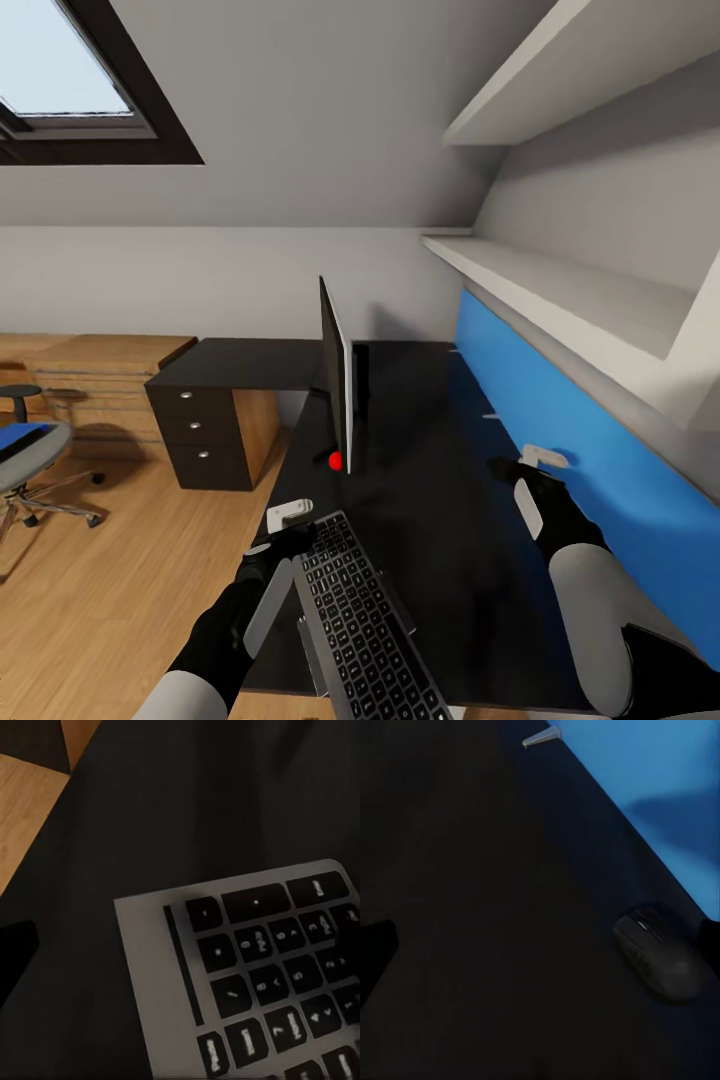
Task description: In the bedroom, organize the workspace by keeping the computer under the desk, ensuring the monitor is on the desk, placing the keyboard on the desk next to the monitor, placing the mouse on the desk next to the keyboard, moving the folder from the swivel chair onto the desk next to the mouse, stacking the notebook on top of the folder with the pen on top of the notebook, and positioning the swivel chair next to the desk.
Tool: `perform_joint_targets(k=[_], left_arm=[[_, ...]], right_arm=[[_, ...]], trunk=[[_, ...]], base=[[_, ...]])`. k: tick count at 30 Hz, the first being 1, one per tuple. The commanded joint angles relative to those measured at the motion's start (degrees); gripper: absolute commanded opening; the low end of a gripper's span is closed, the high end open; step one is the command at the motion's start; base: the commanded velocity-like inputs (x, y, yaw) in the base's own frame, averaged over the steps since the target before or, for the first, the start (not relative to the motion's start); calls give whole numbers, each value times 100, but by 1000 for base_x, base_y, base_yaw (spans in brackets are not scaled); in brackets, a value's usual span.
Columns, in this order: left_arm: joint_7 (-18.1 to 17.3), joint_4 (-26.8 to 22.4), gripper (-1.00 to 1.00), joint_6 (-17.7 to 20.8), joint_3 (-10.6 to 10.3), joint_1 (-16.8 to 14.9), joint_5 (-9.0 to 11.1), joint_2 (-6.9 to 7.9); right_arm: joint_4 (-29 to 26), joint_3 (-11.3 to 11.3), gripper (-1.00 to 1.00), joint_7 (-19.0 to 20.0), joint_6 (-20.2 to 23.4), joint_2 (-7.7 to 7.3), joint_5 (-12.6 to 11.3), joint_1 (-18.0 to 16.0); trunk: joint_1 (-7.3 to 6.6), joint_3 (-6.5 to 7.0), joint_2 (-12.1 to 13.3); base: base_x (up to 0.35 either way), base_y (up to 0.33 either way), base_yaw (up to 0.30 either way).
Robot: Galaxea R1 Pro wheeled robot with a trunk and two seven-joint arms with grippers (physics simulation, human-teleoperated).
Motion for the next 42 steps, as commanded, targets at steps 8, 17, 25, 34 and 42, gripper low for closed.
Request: perform_joint_targets(k=[8, 17, 25, 34, 42], left_arm=[[52, -14, 100, 14, -19, -4, 68, 3], [57, -31, 100, 14, -19, -4, 73, 3], [57, -40, 100, 14, -19, -4, 73, 3], [58, -35, 100, 14, -19, -4, 67, 3], [58, -35, 100, 14, -20, -4, 61, 3]], right_arm=[[33, -6, 100, 0, 11, -13, 18, -4], [39, -6, 100, 1, 10, -19, 16, -4], [39, -6, 100, 1, 16, -47, 10, -4], [77, -10, 100, 1, -20, -60, 9, -4], [155, -9, 100, 1, -72, -108, 4, -4]], trunk=[[-66, -22, 117], [-66, -102, 117], [-66, -173, 117], [-66, -253, 117], [-66, -324, 117]], base=[[0, 0, 0], [0, 0, 0], [0, 0, 0], [0, 0, 0], [0, 0, 0]])
